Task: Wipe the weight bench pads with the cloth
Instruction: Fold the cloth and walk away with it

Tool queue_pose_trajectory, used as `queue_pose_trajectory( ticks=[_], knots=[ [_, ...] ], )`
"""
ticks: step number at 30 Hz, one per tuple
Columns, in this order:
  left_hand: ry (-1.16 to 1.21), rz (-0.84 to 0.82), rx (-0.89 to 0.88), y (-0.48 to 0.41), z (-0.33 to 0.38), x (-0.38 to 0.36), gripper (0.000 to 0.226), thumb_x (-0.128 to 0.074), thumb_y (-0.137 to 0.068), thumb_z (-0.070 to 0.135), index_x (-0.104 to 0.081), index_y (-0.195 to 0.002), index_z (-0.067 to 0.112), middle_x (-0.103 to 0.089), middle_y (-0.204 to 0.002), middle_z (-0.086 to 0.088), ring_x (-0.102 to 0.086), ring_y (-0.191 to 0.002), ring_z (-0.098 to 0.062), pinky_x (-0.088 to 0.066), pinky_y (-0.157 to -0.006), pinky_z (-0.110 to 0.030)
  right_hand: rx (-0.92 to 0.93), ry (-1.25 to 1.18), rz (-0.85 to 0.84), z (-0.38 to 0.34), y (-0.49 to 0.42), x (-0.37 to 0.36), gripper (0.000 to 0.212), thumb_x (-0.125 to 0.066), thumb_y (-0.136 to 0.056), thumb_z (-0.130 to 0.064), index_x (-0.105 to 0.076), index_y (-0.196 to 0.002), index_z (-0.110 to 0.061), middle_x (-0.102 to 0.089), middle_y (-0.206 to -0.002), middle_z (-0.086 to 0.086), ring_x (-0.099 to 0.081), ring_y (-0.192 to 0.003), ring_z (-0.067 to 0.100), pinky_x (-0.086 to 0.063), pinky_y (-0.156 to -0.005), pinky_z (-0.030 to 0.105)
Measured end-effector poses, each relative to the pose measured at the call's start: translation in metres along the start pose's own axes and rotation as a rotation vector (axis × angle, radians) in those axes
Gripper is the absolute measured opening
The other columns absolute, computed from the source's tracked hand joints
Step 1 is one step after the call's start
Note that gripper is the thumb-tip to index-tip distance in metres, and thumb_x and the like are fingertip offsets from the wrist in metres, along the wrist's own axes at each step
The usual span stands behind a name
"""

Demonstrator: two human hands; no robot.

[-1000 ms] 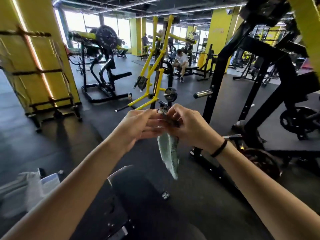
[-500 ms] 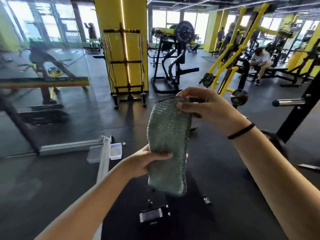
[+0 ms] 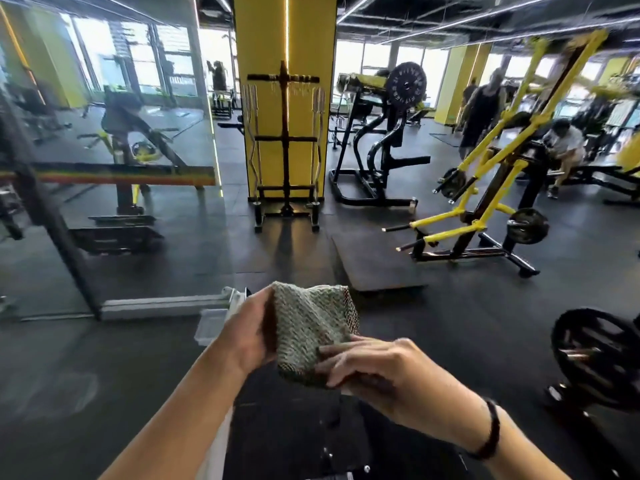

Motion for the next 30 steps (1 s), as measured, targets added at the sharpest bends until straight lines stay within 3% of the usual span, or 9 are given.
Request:
queue_pose_trajectory(
  ticks=[2,6,9,11,13,17,24,28,30],
  knots=[
    [0.020,0.016,0.029,-0.020,0.008,0.022,0.050,-0.035,-0.080,0.021,-0.066,-0.110,-0.005,-0.066,-0.114,-0.020,-0.066,-0.101,-0.027,-0.057,-0.082,-0.037,-0.007,0.068,0.008,0.028,-0.011,-0.023,0.006,-0.064,-0.088,-0.013,-0.070,-0.089,-0.013,-0.072,-0.107,-0.006,-0.054,-0.119,-0.001,-0.035,-0.106,0.020],
    [-0.013,0.028,0.074,-0.057,0.026,0.051,0.053,-0.031,-0.085,0.022,-0.057,-0.123,-0.003,-0.060,-0.123,-0.022,-0.062,-0.107,-0.031,-0.052,-0.088,-0.042,-0.099,0.069,0.004,0.068,-0.045,-0.025,0.018,-0.070,-0.081,-0.037,-0.071,-0.091,-0.021,-0.072,-0.095,-0.011,-0.063,-0.096,0.000,-0.048,-0.088,0.023],
    [-0.137,-0.016,0.093,-0.092,0.043,0.056,0.055,-0.032,-0.086,0.024,-0.051,-0.131,-0.002,-0.053,-0.132,-0.024,-0.054,-0.113,-0.033,-0.045,-0.097,-0.041,-0.207,0.004,0.301,0.109,-0.082,0.013,0.023,-0.065,-0.080,-0.048,-0.069,-0.086,-0.025,-0.066,-0.086,-0.021,-0.061,-0.079,0.001,-0.049,-0.071,0.021],
    [-0.229,-0.010,0.086,-0.123,0.051,0.061,0.057,-0.036,-0.082,0.024,-0.049,-0.130,-0.003,-0.053,-0.130,-0.025,-0.054,-0.110,-0.032,-0.042,-0.100,-0.039,-0.290,0.014,0.411,0.150,-0.106,0.035,0.030,-0.068,-0.076,-0.046,-0.063,-0.098,-0.027,-0.062,-0.096,-0.019,-0.059,-0.090,0.003,-0.048,-0.076,0.018],
    [-0.264,0.009,0.067,-0.154,0.060,0.059,0.057,-0.038,-0.080,0.026,-0.051,-0.128,-0.003,-0.058,-0.123,-0.023,-0.058,-0.104,-0.029,-0.043,-0.098,-0.037,-0.418,-0.079,0.296,0.197,-0.130,0.040,0.039,-0.077,-0.072,-0.036,-0.059,-0.106,-0.029,-0.063,-0.101,-0.010,-0.061,-0.095,0.006,-0.051,-0.078,0.022],
    [-0.337,0.067,0.050,-0.230,0.077,0.065,0.047,-0.041,-0.086,0.032,-0.060,-0.117,0.001,-0.066,-0.109,-0.013,-0.061,-0.101,-0.023,-0.044,-0.096,-0.034,-0.489,-0.155,0.267,0.275,-0.164,0.059,0.023,-0.079,-0.073,-0.014,-0.065,-0.077,-0.032,-0.068,-0.075,-0.007,-0.064,-0.068,0.009,-0.050,-0.068,0.025],
    [-0.433,0.084,0.158,-0.400,0.102,0.075,0.039,-0.033,-0.088,0.037,-0.058,-0.072,0.012,-0.057,-0.053,0.001,-0.052,-0.048,-0.013,-0.038,-0.053,-0.025,-0.654,-0.138,0.444,0.411,-0.194,0.128,0.015,-0.073,-0.080,-0.016,-0.064,-0.072,-0.025,-0.070,-0.071,0.007,-0.060,-0.063,0.009,-0.051,-0.067,0.029],
    [-0.575,-0.035,0.185,-0.465,0.097,0.074,0.037,-0.055,-0.087,0.040,-0.074,-0.069,0.014,-0.069,-0.066,0.002,-0.063,-0.060,-0.011,-0.047,-0.064,-0.027,-0.752,-0.098,0.520,0.461,-0.195,0.146,0.011,-0.075,-0.079,-0.019,-0.067,-0.074,-0.026,-0.066,-0.066,0.001,-0.057,-0.057,0.009,-0.056,-0.063,0.033],
    [-0.674,-0.130,0.140,-0.515,0.098,0.076,0.022,-0.071,-0.077,0.034,-0.077,-0.086,0.015,-0.074,-0.087,-0.002,-0.067,-0.077,-0.013,-0.051,-0.079,-0.031,-0.820,-0.065,0.564,0.502,-0.198,0.155,0.008,-0.075,-0.078,-0.019,-0.070,-0.076,-0.025,-0.067,-0.067,0.000,-0.060,-0.061,0.010,-0.058,-0.067,0.038]
  ],
)
Point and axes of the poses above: each hand's wrist, its own y-axis away from the middle knuckle, its own x-axis out of the back of the hand, z = x × y, the point moved 6 cm from there along -y, towards the middle knuckle
